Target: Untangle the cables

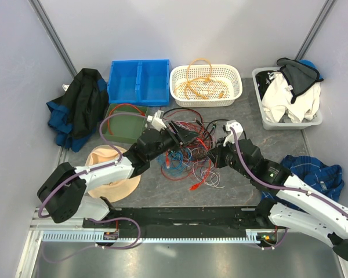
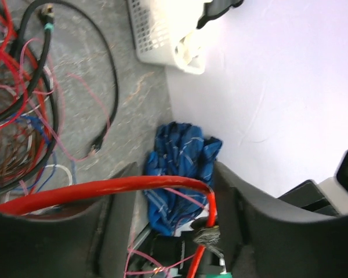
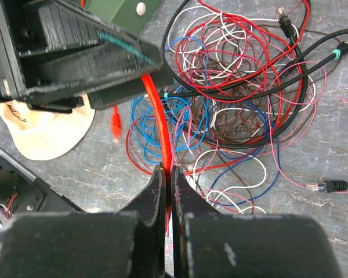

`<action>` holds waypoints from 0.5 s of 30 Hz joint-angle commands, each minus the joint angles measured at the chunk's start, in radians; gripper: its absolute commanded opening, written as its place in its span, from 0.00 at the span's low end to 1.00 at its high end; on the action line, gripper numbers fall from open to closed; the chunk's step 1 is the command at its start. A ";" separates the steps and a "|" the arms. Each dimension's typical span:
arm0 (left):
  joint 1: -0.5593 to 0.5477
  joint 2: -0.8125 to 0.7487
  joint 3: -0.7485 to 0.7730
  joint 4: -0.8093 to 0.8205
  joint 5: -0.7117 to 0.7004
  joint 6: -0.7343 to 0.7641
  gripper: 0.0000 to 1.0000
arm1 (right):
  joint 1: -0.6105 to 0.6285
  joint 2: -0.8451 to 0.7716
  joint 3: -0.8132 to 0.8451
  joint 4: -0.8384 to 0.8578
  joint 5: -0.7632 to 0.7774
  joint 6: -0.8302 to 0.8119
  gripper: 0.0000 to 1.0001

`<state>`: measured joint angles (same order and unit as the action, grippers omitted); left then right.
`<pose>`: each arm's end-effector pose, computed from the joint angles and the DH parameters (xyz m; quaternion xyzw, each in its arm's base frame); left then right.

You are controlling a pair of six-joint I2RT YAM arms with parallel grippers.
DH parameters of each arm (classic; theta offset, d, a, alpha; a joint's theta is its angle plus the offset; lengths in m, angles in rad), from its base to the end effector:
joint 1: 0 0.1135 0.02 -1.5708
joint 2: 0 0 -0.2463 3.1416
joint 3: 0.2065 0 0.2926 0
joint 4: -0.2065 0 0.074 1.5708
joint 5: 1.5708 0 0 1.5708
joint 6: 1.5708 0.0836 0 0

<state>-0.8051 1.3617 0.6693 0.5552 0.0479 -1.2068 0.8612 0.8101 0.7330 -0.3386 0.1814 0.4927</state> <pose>0.2630 -0.2793 0.1962 -0.1349 0.7417 -0.5644 0.3363 0.1960 0.2051 0.2666 -0.1042 0.8293 0.2815 0.4714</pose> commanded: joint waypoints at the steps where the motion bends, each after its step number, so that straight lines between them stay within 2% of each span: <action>1: 0.017 -0.004 0.045 0.103 -0.034 -0.004 0.53 | 0.010 -0.031 -0.012 0.027 -0.003 0.006 0.00; 2: 0.024 -0.003 0.052 0.104 -0.033 0.015 0.41 | 0.010 -0.032 -0.018 0.026 -0.008 0.004 0.00; 4: 0.035 -0.004 0.082 0.094 -0.014 0.053 0.24 | 0.012 -0.035 -0.024 0.020 -0.010 0.006 0.00; 5: 0.050 -0.007 0.098 0.045 -0.003 0.064 0.03 | 0.013 -0.040 -0.026 0.016 -0.007 0.007 0.02; 6: 0.058 -0.013 0.113 0.014 0.001 0.078 0.02 | 0.012 -0.045 -0.026 0.009 -0.003 0.007 0.09; 7: 0.064 -0.019 0.143 -0.013 0.009 0.117 0.02 | 0.013 -0.060 -0.023 0.003 0.000 0.007 0.31; 10: 0.095 -0.059 0.206 -0.158 0.020 0.177 0.02 | 0.013 -0.100 -0.017 -0.022 0.023 0.006 0.59; 13: 0.141 -0.101 0.306 -0.367 0.020 0.309 0.02 | 0.013 -0.136 -0.009 -0.045 0.050 0.001 0.70; 15: 0.182 -0.113 0.377 -0.499 0.017 0.370 0.02 | 0.013 -0.155 -0.009 -0.054 0.061 0.000 0.73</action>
<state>-0.6743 1.3178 0.8921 0.3119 0.0795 -1.0382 0.8688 0.6949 0.7094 -0.3714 0.2001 0.4995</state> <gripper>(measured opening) 0.055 0.704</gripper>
